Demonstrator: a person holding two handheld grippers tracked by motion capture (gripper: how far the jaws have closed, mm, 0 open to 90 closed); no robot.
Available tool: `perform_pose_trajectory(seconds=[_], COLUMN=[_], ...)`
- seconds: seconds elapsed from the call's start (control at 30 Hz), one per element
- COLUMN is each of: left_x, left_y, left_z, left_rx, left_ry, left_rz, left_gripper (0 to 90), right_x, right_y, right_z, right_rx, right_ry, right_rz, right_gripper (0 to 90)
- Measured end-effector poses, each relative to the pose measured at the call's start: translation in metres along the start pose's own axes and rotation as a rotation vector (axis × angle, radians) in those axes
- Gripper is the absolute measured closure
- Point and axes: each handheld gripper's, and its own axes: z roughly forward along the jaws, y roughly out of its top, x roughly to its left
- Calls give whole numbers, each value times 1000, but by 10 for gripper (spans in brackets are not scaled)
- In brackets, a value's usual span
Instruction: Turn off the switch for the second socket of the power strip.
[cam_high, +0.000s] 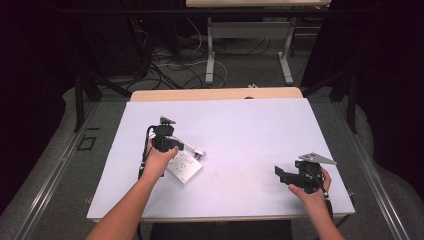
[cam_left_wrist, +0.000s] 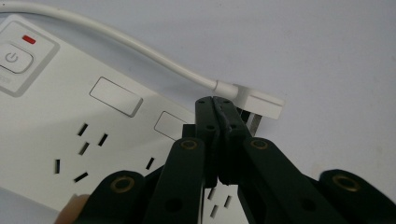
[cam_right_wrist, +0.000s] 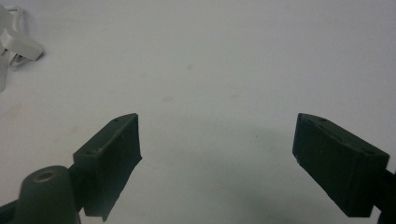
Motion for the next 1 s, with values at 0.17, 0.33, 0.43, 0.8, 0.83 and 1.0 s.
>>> perform_pose_trajectory(seconds=[0.17, 0.33, 0.43, 0.8, 0.83, 1.0], left_x=[1, 1, 1, 1, 1, 1], left_y=[0, 0, -1, -1, -1, -2], left_z=[3, 7, 9, 13, 13, 15], left_rx=[24, 37, 46, 62, 63, 70], left_ry=[-1, 7, 11, 19, 19, 20], left_rz=[10, 9, 15, 19, 20, 21], left_gripper=[897, 897, 897, 896, 896, 896], right_x=[0, 0, 0, 0, 0, 0], right_y=[0, 0, 0, 0, 0, 0], right_z=[0, 0, 0, 0, 0, 0], right_rx=[-1, 0, 0, -1, -1, -1], right_ry=[4, 5, 5, 7, 7, 8], right_rz=[3, 4, 5, 6, 6, 8], right_gripper=[146, 146, 146, 146, 146, 146])
